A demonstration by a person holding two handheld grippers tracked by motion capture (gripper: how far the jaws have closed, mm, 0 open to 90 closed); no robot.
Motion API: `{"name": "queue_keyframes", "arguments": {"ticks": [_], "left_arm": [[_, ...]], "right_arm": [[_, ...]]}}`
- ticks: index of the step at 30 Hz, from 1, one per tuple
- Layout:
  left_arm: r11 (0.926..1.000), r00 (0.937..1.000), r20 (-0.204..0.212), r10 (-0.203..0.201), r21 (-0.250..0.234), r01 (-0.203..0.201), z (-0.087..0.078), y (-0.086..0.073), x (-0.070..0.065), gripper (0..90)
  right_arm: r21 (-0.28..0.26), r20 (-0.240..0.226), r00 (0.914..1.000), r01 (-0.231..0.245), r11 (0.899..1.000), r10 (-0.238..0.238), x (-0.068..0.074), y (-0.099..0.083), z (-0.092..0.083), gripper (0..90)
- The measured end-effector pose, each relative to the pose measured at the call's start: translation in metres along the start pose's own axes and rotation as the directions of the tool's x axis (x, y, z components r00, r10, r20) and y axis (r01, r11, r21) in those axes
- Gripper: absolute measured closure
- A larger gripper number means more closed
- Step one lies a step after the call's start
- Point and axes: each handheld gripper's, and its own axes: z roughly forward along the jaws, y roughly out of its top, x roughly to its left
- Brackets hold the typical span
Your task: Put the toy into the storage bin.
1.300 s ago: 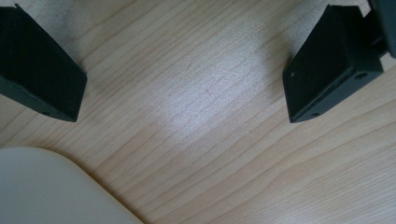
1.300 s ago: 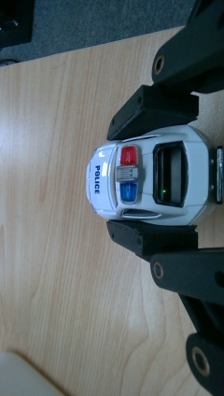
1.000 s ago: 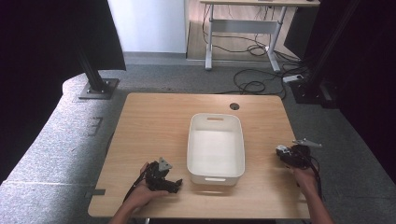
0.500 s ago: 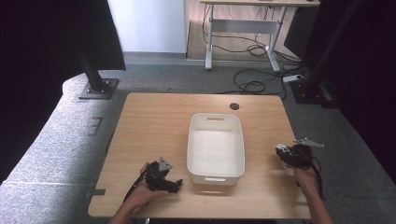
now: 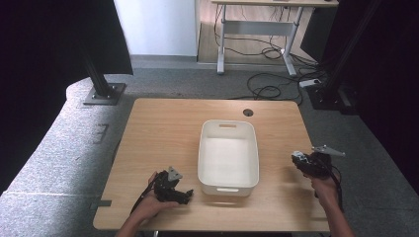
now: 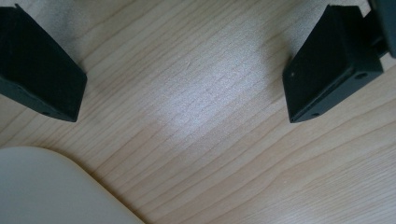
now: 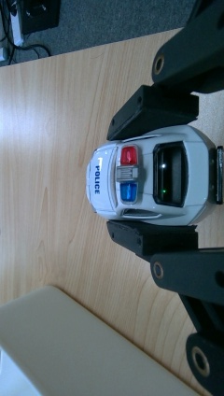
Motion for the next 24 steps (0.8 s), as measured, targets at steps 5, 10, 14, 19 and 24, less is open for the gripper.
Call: {"name": "queue_keyframes", "arguments": {"ticks": [5, 10, 14, 19, 24], "left_arm": [[1.0000, 1.0000, 0.000, 0.000, 0.000, 0.000, 0.000, 0.000, 0.000, 0.0], [1.0000, 1.0000, 0.002, 0.001, 0.000, -0.001, 0.000, 0.000, 0.000, 0.0], [1.0000, 1.0000, 0.001, 0.001, 0.000, -0.001, 0.000, 0.000, 0.000, 0.0], [1.0000, 1.0000, 0.002, 0.001, 0.000, -0.001, 0.000, 0.000, 0.000, 0.0], [1.0000, 1.0000, 0.002, 0.001, 0.000, -0.001, 0.000, 0.000, 0.000, 0.0]], "right_arm": [[-0.021, -0.011, 0.9999, 0.007, 1.000, -0.007, 0.002, 0.003, -0.007, 50.1], [-0.029, -0.020, 0.9998, 0.009, 1.000, -0.010, 0.005, 0.004, -0.009, 50.1], [-0.023, -0.018, 0.9998, 0.009, 1.000, -0.010, 0.006, 0.005, -0.010, 50.2], [-0.031, -0.021, 0.9998, 0.005, 1.000, -0.006, 0.007, 0.007, -0.013, 50.2], [-0.044, -0.029, 0.9995, 0.011, 0.999, -0.012, 0.011, 0.010, -0.017, 50.1]]}}
